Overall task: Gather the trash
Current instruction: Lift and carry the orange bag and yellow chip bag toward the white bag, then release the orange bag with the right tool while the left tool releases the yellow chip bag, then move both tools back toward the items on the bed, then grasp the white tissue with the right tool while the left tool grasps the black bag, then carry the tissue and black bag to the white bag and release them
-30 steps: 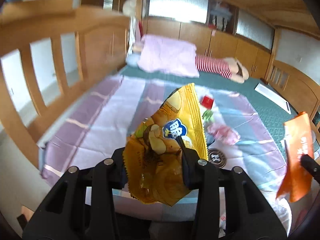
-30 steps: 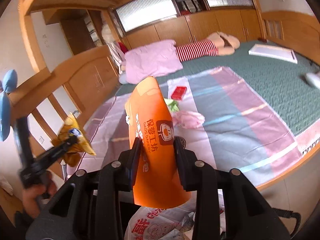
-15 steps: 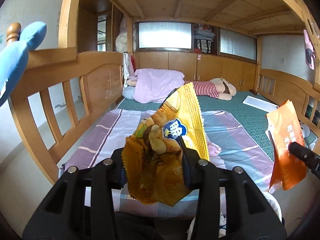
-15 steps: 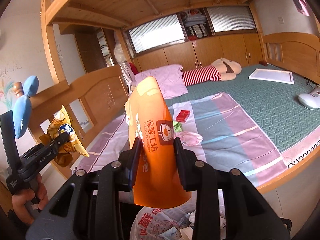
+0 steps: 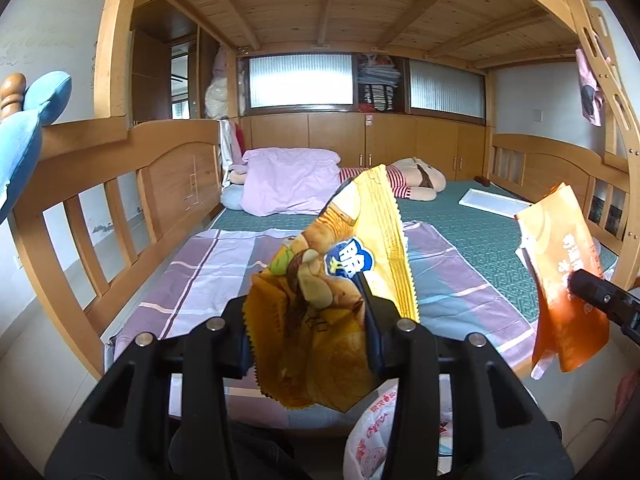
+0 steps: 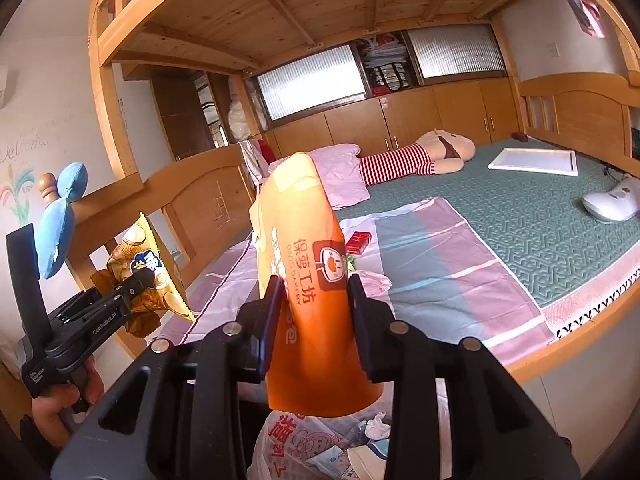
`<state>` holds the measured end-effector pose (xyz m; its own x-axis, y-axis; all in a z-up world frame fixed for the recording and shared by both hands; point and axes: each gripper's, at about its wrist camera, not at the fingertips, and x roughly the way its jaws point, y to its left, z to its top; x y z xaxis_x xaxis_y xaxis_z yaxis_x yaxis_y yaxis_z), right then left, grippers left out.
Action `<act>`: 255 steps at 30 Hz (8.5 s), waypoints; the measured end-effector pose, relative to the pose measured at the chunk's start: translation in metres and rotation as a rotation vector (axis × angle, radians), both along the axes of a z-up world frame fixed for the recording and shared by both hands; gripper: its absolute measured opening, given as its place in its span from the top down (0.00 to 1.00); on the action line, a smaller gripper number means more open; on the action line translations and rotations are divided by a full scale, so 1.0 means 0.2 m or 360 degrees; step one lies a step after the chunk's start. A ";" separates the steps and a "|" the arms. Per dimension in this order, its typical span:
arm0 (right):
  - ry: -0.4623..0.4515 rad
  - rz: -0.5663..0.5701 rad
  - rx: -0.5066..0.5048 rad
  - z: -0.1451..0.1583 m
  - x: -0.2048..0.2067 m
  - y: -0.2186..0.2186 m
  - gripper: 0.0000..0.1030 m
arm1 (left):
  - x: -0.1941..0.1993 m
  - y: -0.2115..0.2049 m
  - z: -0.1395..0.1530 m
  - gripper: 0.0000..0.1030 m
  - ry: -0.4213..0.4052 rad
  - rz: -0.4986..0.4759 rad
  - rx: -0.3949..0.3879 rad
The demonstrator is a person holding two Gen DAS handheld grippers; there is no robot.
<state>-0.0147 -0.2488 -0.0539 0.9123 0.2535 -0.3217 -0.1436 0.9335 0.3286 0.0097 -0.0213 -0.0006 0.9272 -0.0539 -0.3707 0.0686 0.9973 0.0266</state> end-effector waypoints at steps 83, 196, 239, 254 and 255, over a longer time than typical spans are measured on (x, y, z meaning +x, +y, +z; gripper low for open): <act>0.0768 0.0181 -0.0386 -0.56 1.59 0.52 0.61 | 1.20 0.59 -1.14 0.29 0.0825 0.0650 -0.0413; 0.0067 -0.0126 -0.0389 -0.08 -0.01 0.13 0.84 | -0.02 -0.05 -0.02 0.55 -0.0112 0.0046 0.0051; 0.0605 -0.0021 -0.0258 -0.48 0.10 0.05 0.65 | 0.06 -0.11 -0.24 0.55 0.0205 -0.0225 -0.0033; 0.0419 -0.0320 -0.0226 -0.34 0.02 -0.13 0.65 | 0.10 -0.36 -0.60 0.55 0.0670 -0.0685 0.0028; 0.0419 -0.0322 -0.0224 -0.34 0.02 -0.13 0.65 | 0.11 -0.38 -0.63 0.55 0.0702 -0.0711 0.0045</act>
<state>-0.0102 -0.2748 -0.1226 0.8208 0.0128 -0.5710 0.1210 0.9732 0.1958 0.0309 -0.0981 -0.1271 0.5770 -0.3851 -0.7203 0.4890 0.8692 -0.0730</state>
